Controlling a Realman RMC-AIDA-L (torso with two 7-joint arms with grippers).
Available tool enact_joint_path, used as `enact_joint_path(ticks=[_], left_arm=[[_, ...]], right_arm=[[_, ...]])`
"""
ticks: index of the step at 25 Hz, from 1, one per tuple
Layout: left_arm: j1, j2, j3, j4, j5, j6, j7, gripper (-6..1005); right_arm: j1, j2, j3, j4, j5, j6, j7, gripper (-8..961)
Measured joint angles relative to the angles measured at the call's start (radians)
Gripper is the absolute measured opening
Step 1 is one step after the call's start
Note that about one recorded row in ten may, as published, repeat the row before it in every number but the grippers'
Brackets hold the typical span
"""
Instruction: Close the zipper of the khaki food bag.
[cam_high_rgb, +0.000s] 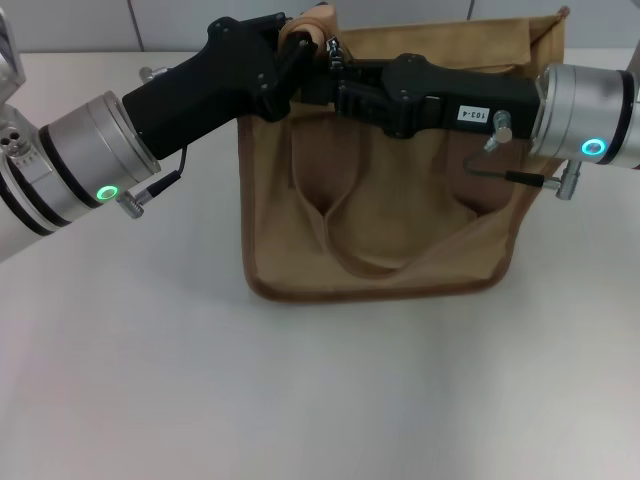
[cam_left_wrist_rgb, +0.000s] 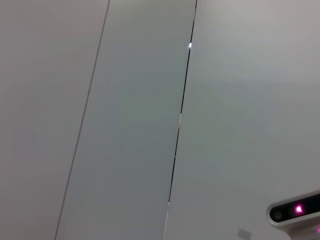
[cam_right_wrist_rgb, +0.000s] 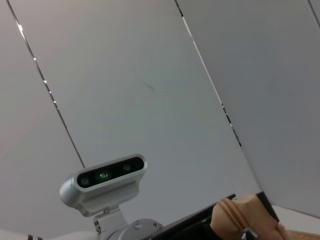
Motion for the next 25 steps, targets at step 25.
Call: enact_joint_path(ticks=[25], left_arm=[[0.028, 0.002, -0.004, -0.003, -0.055, 0.005, -0.007, 2]], right_arm=[[-0.037, -0.003, -0.002, -0.008, 0.019, 0.033, -0.008, 2]])
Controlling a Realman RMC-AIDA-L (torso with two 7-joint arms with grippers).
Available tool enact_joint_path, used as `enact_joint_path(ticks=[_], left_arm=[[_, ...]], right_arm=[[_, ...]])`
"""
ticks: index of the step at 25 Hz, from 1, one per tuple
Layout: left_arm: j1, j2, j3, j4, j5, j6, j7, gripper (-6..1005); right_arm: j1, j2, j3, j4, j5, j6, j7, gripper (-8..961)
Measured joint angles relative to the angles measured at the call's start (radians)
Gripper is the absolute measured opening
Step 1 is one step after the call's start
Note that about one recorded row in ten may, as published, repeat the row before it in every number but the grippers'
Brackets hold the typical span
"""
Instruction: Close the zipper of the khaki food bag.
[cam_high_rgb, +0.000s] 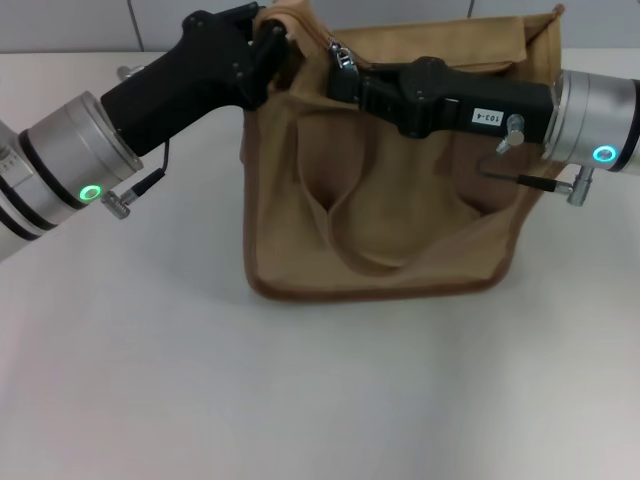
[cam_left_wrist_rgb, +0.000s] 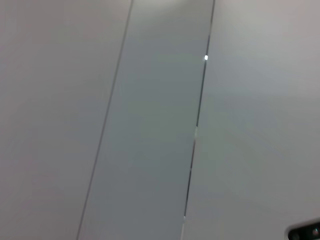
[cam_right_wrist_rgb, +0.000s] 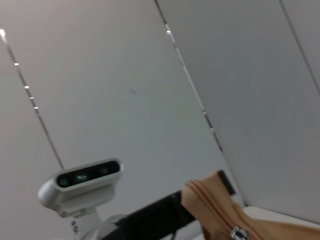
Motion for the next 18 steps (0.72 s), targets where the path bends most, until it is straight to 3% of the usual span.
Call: enact_joint_path(ticks=[8, 13, 14, 18], left_arm=[[0.034, 0.005, -0.002, 0.009, -0.048, -0.007, -0.009, 2], [0.047, 0.008, -0.016, 0.013, -0.060, -0.016, -0.015, 2], [0.050, 0.009, -0.023, 0.016, -0.062, -0.022, -0.020, 2], [0.053, 0.009, -0.029, 0.024, -0.063, -0.033, -0.022, 2]], right_arm=[[-0.069, -0.003, 0.010, -0.050, 0.003, 0.017, 0.037, 3], [-0.181, -0.003, 0.017, -0.176, 0.015, -0.015, 0.080, 3], [-0.231, -0.006, 0.022, -0.218, 0.035, -0.033, 0.085, 3], [-0.283, -0.011, 0.023, -0.264, 0.053, -0.074, 0.084, 4]])
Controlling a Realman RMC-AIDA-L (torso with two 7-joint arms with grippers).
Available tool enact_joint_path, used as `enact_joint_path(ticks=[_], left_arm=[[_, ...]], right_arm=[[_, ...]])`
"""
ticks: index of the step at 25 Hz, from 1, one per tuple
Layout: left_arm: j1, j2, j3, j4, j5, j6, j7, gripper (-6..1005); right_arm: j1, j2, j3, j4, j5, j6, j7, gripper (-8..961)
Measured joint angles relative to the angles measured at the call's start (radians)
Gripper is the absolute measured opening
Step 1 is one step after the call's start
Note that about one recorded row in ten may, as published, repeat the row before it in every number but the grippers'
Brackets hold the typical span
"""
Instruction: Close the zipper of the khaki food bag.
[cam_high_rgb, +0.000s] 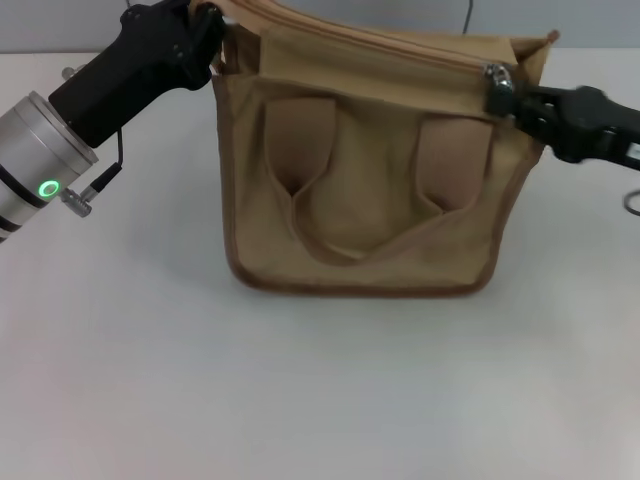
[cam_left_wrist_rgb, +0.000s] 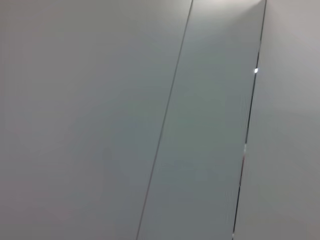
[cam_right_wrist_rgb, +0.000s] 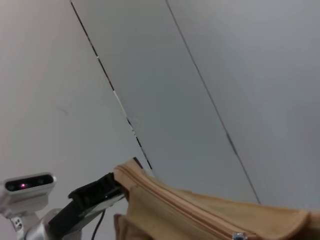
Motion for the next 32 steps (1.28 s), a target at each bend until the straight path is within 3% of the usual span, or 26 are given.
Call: enact_joint_path(ticks=[3, 8, 12, 16, 19, 22, 26, 31, 32], left_arm=[[0.000, 0.000, 0.000, 0.002, 0.000, -0.004, 0.000, 1], [0.000, -0.002, 0.002, 0.000, -0.003, -0.004, -0.001, 1], [0.003, -0.002, 0.002, -0.004, -0.003, -0.004, -0.001, 11], [0.009, -0.003, 0.000, -0.007, -0.002, 0.000, -0.001, 24], [0.010, -0.004, 0.002, -0.008, -0.002, -0.003, -0.008, 34], [0.013, -0.005, 0.001, -0.008, -0.002, -0.003, -0.012, 44], [0.014, -0.005, 0.002, -0.009, -0.001, -0.005, -0.013, 57], [0.020, -0.002, 0.003, -0.009, 0.000, -0.007, -0.014, 74], [0.021, -0.002, 0.002, -0.009, 0.000, -0.008, -0.015, 77]], right_arm=[[-0.020, -0.005, 0.015, -0.012, 0.005, -0.041, -0.003, 4], [-0.037, -0.016, 0.134, -0.002, 0.008, -0.154, -0.052, 5], [-0.069, -0.030, 0.162, -0.001, 0.006, -0.286, -0.130, 152], [-0.090, -0.053, 0.113, 0.031, -0.070, -0.426, -0.277, 274], [-0.090, -0.056, 0.098, 0.038, -0.137, -0.445, -0.323, 359], [-0.088, -0.051, 0.094, 0.045, -0.272, -0.434, -0.389, 455], [-0.082, -0.045, 0.093, 0.071, -0.351, -0.408, -0.441, 611], [-0.079, -0.021, 0.092, 0.099, -0.421, -0.345, -0.529, 818], [-0.079, -0.021, 0.092, 0.099, -0.421, -0.345, -0.529, 818]])
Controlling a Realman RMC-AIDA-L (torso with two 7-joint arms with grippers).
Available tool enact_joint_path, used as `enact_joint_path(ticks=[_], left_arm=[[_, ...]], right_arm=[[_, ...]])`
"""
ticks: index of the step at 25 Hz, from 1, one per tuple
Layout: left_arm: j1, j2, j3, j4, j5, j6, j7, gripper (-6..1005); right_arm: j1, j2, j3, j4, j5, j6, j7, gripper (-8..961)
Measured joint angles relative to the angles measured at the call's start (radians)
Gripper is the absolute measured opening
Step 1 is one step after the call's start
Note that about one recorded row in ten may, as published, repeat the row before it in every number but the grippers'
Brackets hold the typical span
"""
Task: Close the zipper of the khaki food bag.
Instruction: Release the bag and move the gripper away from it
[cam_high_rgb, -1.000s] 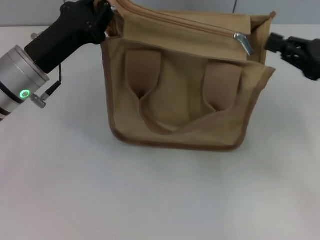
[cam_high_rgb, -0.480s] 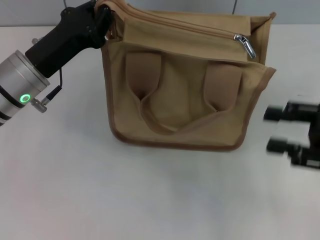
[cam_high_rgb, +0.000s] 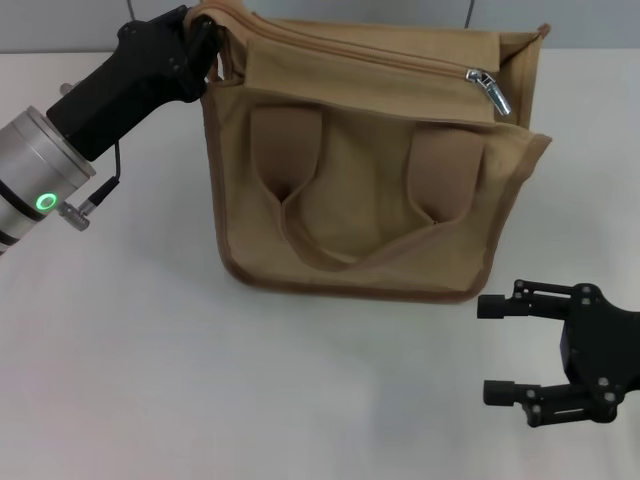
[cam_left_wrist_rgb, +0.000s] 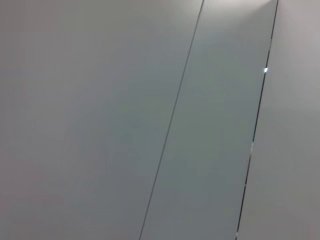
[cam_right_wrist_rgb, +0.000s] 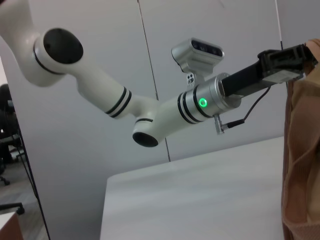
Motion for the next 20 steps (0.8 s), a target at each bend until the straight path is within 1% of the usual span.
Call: enact_joint_path(ticks=[4, 11, 15, 18, 20], left_arm=[[0.007, 0.000, -0.004, 0.002, 0.000, -0.004, -0.003, 91], [0.025, -0.003, -0.024, -0.001, -0.002, -0.009, -0.003, 114], [0.040, 0.002, -0.016, 0.023, 0.005, -0.011, -0.041, 127], [0.064, 0.008, 0.017, 0.113, 0.030, -0.003, -0.126, 260], [0.090, 0.015, 0.069, 0.211, 0.054, 0.008, -0.220, 349]], right_arm=[[-0.002, 0.008, 0.000, 0.000, -0.002, 0.001, -0.015, 818], [-0.001, 0.009, 0.000, 0.000, 0.001, -0.001, -0.014, 818], [0.003, 0.009, 0.000, 0.000, 0.002, 0.000, -0.013, 818], [0.007, 0.009, 0.000, 0.000, 0.001, 0.001, -0.012, 818], [0.009, 0.009, 0.000, 0.000, 0.001, 0.002, -0.011, 818]])
